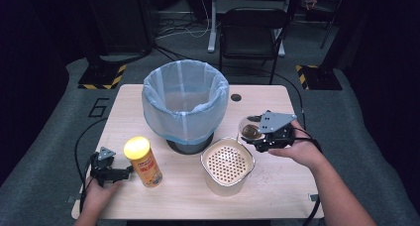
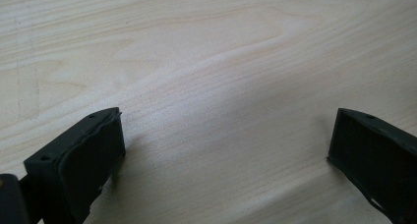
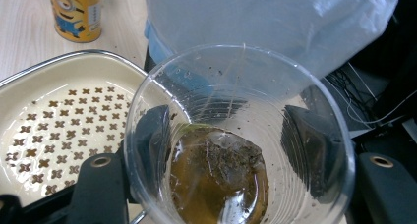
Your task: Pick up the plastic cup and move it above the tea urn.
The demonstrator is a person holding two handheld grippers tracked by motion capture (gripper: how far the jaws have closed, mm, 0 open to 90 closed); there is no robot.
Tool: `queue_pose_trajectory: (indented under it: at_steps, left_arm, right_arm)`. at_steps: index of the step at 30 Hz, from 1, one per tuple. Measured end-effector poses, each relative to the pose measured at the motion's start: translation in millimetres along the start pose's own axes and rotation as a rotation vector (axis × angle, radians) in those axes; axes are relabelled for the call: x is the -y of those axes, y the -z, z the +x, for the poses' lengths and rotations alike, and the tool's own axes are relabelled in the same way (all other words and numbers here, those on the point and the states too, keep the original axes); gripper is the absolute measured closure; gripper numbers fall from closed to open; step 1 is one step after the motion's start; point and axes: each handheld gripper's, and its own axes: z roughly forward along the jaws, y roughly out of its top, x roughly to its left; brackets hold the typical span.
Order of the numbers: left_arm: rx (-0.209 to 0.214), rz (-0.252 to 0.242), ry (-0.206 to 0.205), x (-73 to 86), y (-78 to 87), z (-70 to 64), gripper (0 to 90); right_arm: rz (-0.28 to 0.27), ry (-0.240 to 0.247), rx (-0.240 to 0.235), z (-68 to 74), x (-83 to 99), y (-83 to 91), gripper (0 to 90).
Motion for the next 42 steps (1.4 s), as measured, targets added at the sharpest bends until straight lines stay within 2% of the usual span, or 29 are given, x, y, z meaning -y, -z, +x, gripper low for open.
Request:
queue_pose_trajectory:
  at_steps: [12,29,36,37,41,42]
  left_arm:
    - [0.0,0.001,-0.004,-0.1,0.1,0.2,0.1]
    - [0.0,0.001,-0.003,-0.1,0.1,0.2,0.1]
    - [0.0,0.001,-0.002,0.0,0.0,0.2,0.1]
    - [0.0,0.0,-0.001,0.0,0.0,0.1,0.1]
    - [-0.004,0.001,-0.009,-0.2,0.2,0.6,0.1]
    - [0.0,0.0,0.0,0.0,0.0,0.0,0.1]
  right_arm:
    - [0.022,0.119,0.003,15.6,-12.4,-7.9,35.2]
    - [0.031,0.176,0.024,21.2,-11.9,-13.5,35.3]
    - [0.023,0.228,0.045,20.9,-10.1,-17.4,35.4]
    - [0.022,0.241,0.043,19.4,-9.6,-17.8,35.4]
    - [0.015,0.244,0.059,15.1,-6.9,-21.8,35.5]
    - [0.018,0.264,0.064,11.4,-3.8,-25.0,35.6]
